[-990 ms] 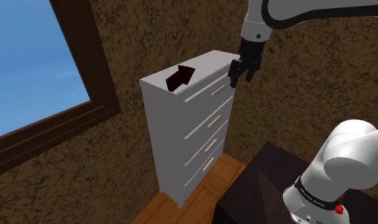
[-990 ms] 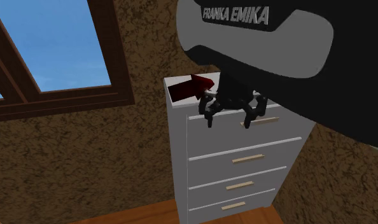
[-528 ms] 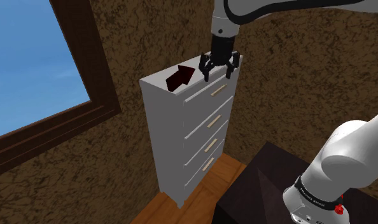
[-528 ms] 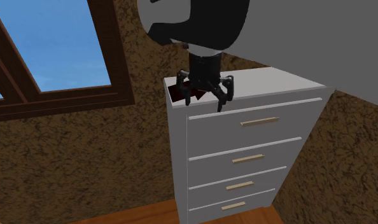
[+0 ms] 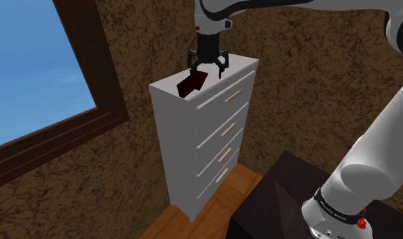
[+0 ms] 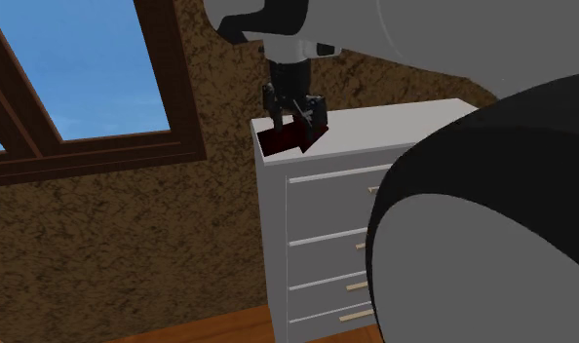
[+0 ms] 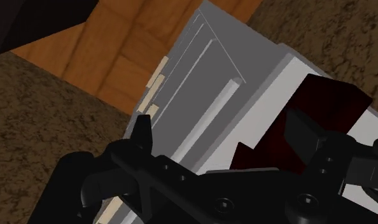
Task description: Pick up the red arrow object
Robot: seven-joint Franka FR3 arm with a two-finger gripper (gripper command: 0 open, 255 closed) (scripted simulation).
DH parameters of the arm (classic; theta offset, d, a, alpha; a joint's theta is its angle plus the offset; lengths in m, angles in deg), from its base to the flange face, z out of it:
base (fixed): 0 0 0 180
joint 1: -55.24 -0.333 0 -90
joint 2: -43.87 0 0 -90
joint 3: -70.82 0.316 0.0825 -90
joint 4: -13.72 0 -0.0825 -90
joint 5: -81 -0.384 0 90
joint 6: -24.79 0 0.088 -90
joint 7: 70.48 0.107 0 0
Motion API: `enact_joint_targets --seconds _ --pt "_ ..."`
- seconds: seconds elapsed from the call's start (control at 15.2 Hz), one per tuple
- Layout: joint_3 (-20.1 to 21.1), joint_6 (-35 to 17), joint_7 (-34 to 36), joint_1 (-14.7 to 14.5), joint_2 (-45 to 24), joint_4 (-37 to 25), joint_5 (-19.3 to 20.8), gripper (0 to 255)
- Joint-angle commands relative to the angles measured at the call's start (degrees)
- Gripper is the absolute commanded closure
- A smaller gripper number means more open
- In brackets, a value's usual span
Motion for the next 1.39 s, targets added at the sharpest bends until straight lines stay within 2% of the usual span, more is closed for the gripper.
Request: enact_joint_targets --seconds 0.0,0.33,0.4,0.86,0.99,1.06,1.32 --pt "0.56 2.48 6.82 -0.29 -5.78 -7.41 1.97 0" --pt "-0.67 10.7 20.06 -2.76 -21.28 -29.15 6.48 0" --pt "-0.93 11.38 20.75 -3.06 -22.37 -30.83 6.7 0" --pt "-1.02 4.47 21.19 -2.21 -20.33 -21.9 6.15 0" --pt "-1.02 4.47 21.19 -2.21 -20.33 -21.89 6.15 0" --pt "-1.03 4.52 21.16 -2.2 -20.36 -21.98 6.16 255" --pt "-1.02 4.51 21.18 -2.22 -20.39 -22.0 6.17 255"
